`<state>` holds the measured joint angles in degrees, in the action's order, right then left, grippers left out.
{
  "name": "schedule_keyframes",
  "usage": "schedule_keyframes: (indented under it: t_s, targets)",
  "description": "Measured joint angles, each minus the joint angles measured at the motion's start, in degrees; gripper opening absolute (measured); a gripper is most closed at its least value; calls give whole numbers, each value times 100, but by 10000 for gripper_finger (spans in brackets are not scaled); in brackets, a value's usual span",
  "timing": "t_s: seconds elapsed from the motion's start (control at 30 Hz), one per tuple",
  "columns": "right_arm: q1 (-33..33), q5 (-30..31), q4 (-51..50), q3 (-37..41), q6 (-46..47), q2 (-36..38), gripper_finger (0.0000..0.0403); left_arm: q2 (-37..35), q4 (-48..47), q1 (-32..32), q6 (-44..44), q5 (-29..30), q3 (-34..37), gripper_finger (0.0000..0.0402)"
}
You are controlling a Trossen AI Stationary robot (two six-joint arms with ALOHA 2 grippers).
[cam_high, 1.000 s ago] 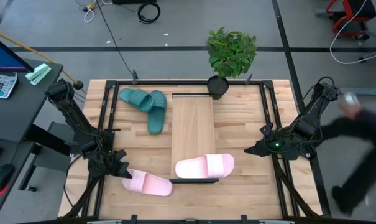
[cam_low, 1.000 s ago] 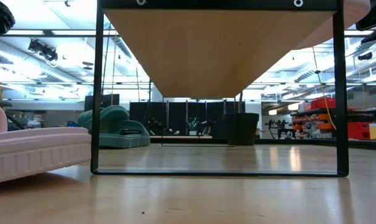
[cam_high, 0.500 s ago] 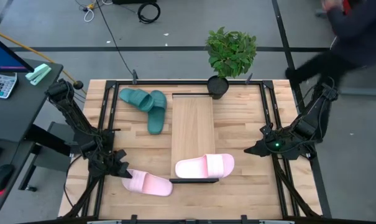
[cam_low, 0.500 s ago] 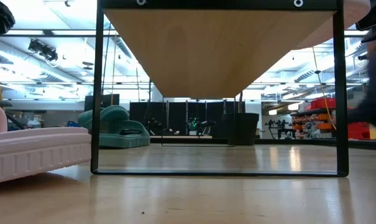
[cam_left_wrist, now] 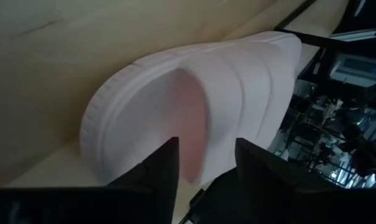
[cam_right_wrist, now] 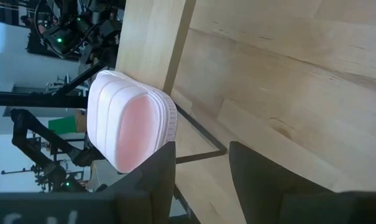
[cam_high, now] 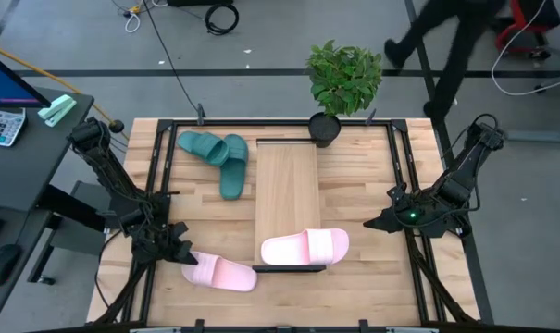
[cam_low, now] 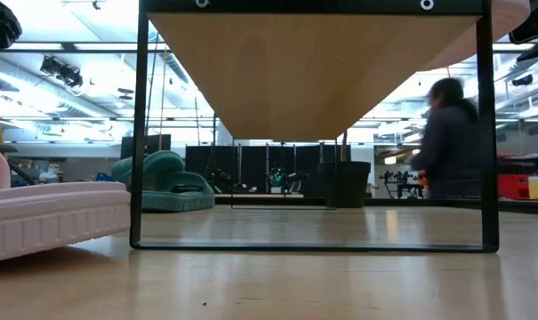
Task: Pick and place slides into the shelf
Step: Put the pink slide on the shelf
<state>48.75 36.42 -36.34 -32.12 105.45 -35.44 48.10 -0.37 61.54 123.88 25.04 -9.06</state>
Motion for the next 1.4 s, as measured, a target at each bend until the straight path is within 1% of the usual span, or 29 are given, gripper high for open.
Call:
schedule_keyframes:
  t_s: [0.13, 0.3, 0.57, 0.73, 0.87, 0.97, 1.07, 1.13, 1.17, 1.27, 1.4]
  targets:
    - [0, 13, 0, 0, 2, 0, 158, 0, 85, -83, -5, 138, 0, 183]
    - [-2, 122, 2, 0, 2, -7, 158, 0, 112, -283, -135, 150, 0, 187]
    - [-1, 122, 0, 0, 2, -7, 158, 54, 104, -363, -213, 189, 0, 178]
    - [-2, 125, 0, 0, 0, -9, 158, 221, 328, -434, -222, 321, 2, 165]
    - [-2, 125, 0, 0, -2, -9, 158, 364, 509, -535, -419, 346, 4, 144]
    - [-2, 125, 0, 0, -2, -9, 158, 460, 578, -580, -501, 343, 4, 117]
    - [-2, 125, -2, 0, -4, -9, 158, 553, 586, -584, -519, 328, 4, 71]
    - [-2, 126, -2, 0, -4, -9, 158, 587, 608, -582, -518, 326, 4, 28]
    - [-2, 125, -2, 0, -4, -9, 158, 590, 616, -582, -510, 325, 4, 17]
    - [-2, 127, -2, 0, -9, -9, 158, 586, 688, -584, -583, 299, 4, 13]
    - [-2, 128, -7, 0, -57, -9, 158, 537, 940, -583, -743, -186, 4, 9]
